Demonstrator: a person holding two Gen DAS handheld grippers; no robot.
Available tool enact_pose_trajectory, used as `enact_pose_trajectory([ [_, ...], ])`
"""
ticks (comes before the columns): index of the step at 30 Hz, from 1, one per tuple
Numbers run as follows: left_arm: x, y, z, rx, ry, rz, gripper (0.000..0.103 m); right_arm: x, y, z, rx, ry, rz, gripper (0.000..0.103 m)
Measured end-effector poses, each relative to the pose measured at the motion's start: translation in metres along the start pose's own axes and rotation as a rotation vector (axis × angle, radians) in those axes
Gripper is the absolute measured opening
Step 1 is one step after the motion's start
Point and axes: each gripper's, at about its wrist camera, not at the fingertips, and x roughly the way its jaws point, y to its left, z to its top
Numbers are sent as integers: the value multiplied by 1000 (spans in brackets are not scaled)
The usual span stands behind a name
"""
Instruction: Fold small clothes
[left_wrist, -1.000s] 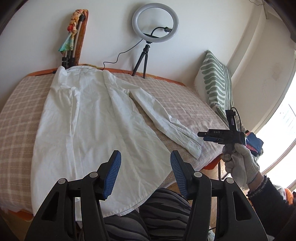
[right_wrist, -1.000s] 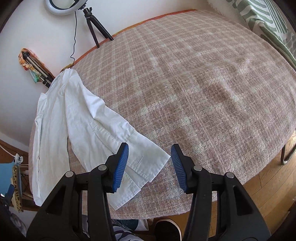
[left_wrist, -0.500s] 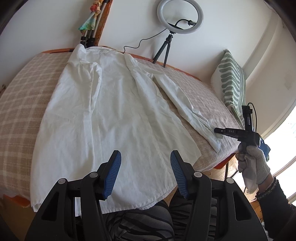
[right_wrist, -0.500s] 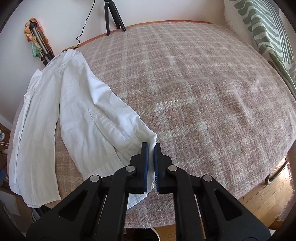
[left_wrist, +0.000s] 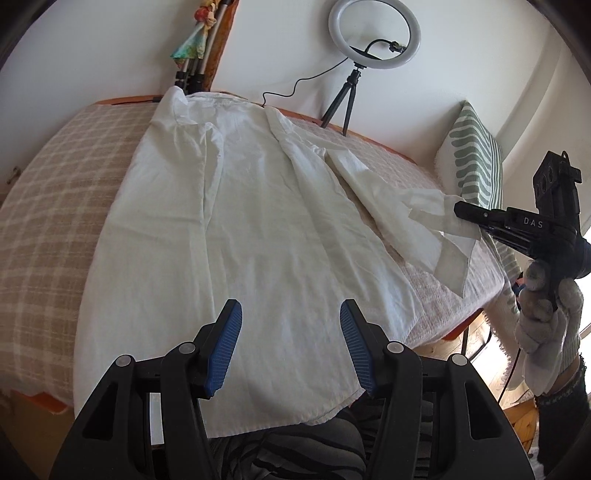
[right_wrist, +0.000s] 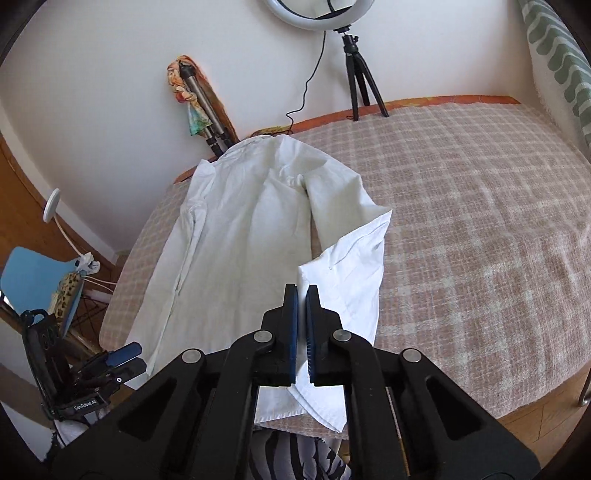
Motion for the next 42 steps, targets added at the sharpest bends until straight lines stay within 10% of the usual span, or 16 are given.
enact_pose_trajectory([
  [10,2,16,-3,-51,9,-2,54,64,71,-47,-224,287,174,6],
  [16,20,2,-5,-32,49,-70,54,42,39,-24,-145,216,251,44],
  [25,38,-26,-2,-26,50,-96,54,47,-19,16,-15,149,123,44],
  [42,98,-164,-29,399,116,8,69,-4,-127,-25,239,82,58,44],
])
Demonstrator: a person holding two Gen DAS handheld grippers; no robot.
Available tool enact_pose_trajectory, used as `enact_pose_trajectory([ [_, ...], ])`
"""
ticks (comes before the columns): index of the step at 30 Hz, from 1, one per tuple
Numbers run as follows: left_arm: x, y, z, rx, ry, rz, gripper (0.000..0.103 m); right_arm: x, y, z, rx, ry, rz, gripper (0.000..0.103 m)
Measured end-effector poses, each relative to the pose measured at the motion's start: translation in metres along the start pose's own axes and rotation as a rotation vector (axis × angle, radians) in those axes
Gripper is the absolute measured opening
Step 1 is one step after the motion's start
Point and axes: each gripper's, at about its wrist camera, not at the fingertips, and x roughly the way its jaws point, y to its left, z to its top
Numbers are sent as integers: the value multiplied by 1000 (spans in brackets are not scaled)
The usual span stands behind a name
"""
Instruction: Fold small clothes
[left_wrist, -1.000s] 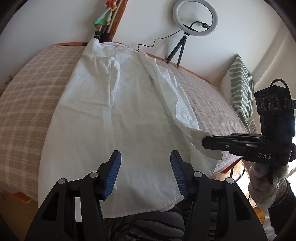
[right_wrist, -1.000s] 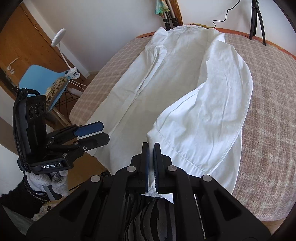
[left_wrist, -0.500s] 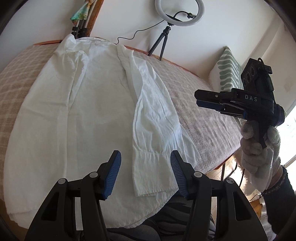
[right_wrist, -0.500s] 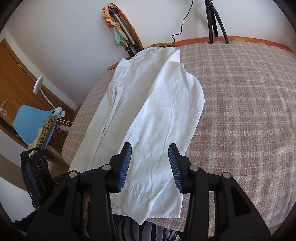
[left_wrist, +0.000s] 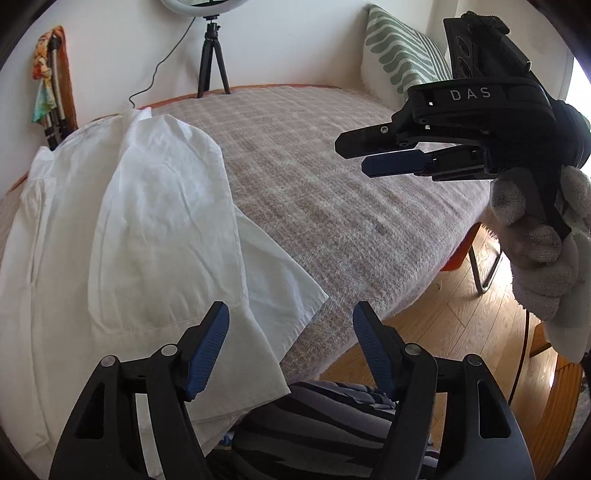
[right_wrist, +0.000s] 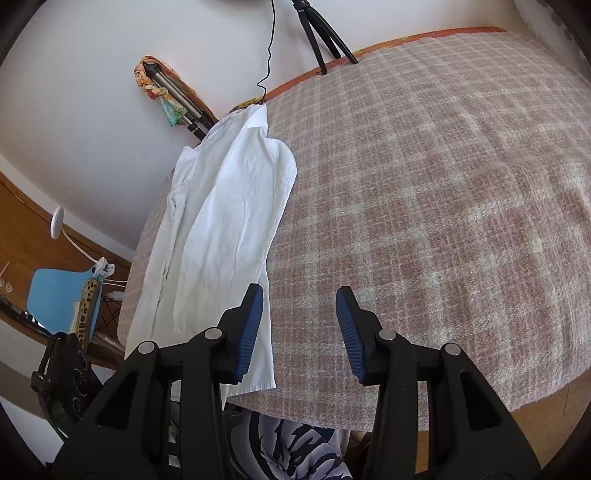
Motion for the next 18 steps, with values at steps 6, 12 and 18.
enact_pose_trajectory([
  [6,27,-9,5,52,54,128,69,-20,-19,2,21,-24,-6,44],
  [12,22,-1,6,47,31,138,22,-8,-11,10,11,-21,15,44],
  [18,-4,62,-1,-303,-55,-18,7,13,11,23,-34,0,55,44],
])
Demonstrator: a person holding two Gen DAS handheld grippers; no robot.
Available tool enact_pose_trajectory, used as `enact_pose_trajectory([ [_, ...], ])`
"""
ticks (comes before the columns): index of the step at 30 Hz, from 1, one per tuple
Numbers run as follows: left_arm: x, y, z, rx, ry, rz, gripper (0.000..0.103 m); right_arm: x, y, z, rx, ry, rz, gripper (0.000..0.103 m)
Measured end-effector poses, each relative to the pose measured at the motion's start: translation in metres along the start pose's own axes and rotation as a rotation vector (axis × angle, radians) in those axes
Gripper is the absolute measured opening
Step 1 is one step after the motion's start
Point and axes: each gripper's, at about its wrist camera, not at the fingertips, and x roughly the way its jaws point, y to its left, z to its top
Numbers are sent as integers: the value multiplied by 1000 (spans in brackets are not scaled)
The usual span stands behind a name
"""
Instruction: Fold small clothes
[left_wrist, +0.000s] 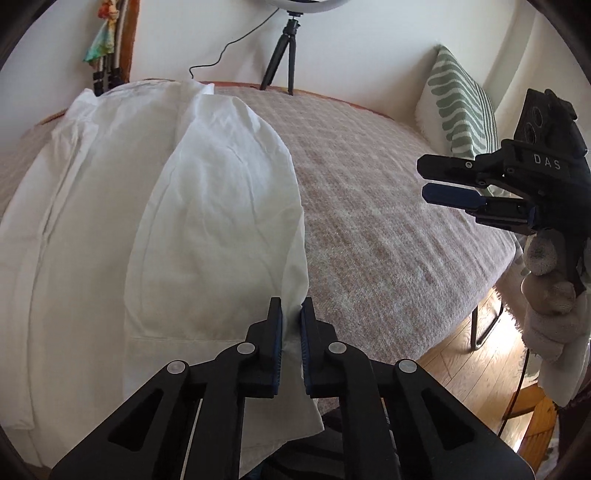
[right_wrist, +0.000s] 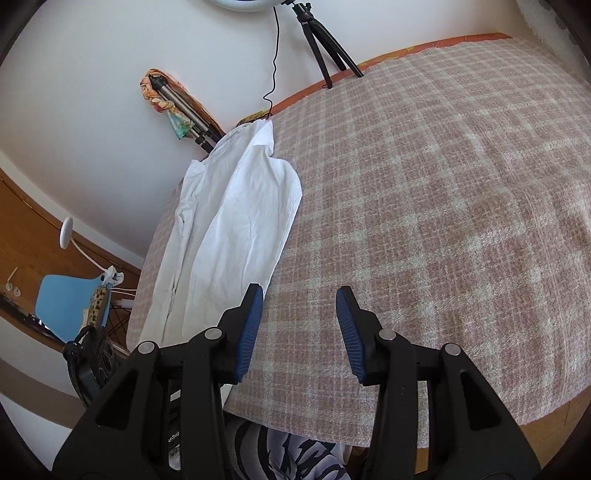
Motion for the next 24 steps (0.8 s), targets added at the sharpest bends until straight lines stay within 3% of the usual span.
enact_pose_trajectory([
  [3,-17,13,-2,-80,-44,-34,6,19,3,11,7,26,19,44],
  [7,-35,10,-3,-90,-86,-66,6,53,4,29,50,49,57,44],
  [11,-46,6,-2,-87,-110,-87,6,91,4,47,139,72,168,57],
  [15,-53,11,-1,-94,-120,-103,6,123,7,64,242,67,273,60],
  [21,-52,27,4,-143,-126,-150,6,165,24,83,237,79,197,60],
  [23,-51,31,4,-160,-124,-170,6,175,30,90,221,94,180,36],
  [24,-52,33,2,-172,-124,-186,6,178,34,93,208,106,165,10],
])
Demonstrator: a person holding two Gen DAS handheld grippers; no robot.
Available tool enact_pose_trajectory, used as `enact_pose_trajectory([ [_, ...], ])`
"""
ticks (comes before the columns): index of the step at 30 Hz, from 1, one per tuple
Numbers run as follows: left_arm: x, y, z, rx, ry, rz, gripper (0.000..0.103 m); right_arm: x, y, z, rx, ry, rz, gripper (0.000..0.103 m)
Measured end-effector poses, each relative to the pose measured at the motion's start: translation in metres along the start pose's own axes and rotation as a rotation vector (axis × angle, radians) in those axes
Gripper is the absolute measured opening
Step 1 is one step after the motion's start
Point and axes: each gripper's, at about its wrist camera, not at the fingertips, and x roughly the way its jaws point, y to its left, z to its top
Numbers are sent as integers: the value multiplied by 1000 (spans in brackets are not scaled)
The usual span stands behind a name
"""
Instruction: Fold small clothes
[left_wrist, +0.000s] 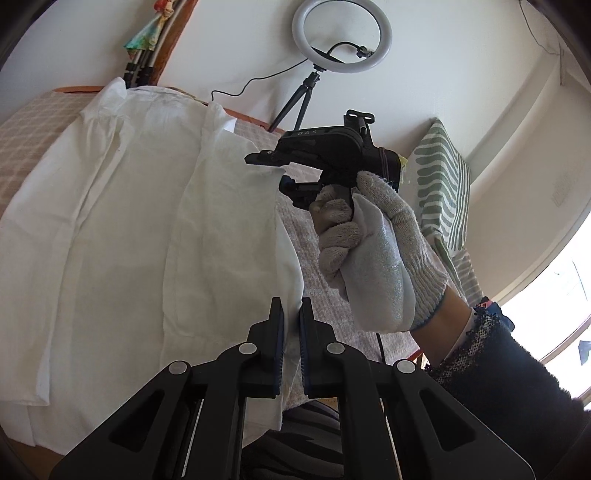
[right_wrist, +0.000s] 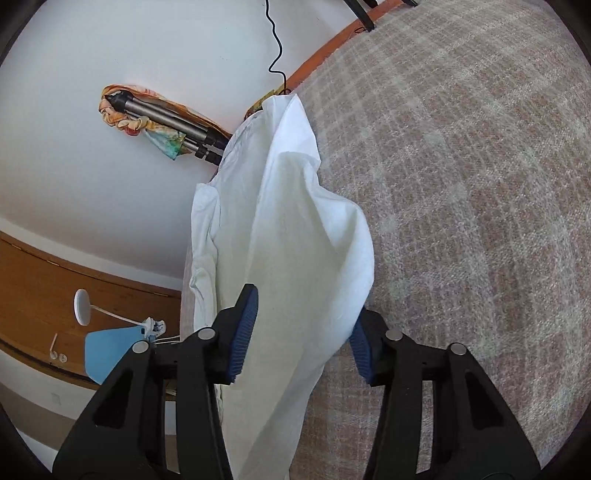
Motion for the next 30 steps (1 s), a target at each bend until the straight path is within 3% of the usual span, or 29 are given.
enact_pose_trajectory([
  [7,-16,25,-5,-110,-15,-97,5,3,67,8,-195,5,-134,5],
  [14,-39,50,-12,-134,-41,-51,5,45,126,-4,-354,59,-249,4],
  [26,-56,92,-31,-150,-15,71,5,139,154,-39,-431,184,-261,5],
  [28,-54,98,-33,-151,-1,90,5,143,148,-39,-419,200,-273,8],
  [30,-53,101,-35,-150,6,97,5,134,144,-37,-388,199,-227,13],
])
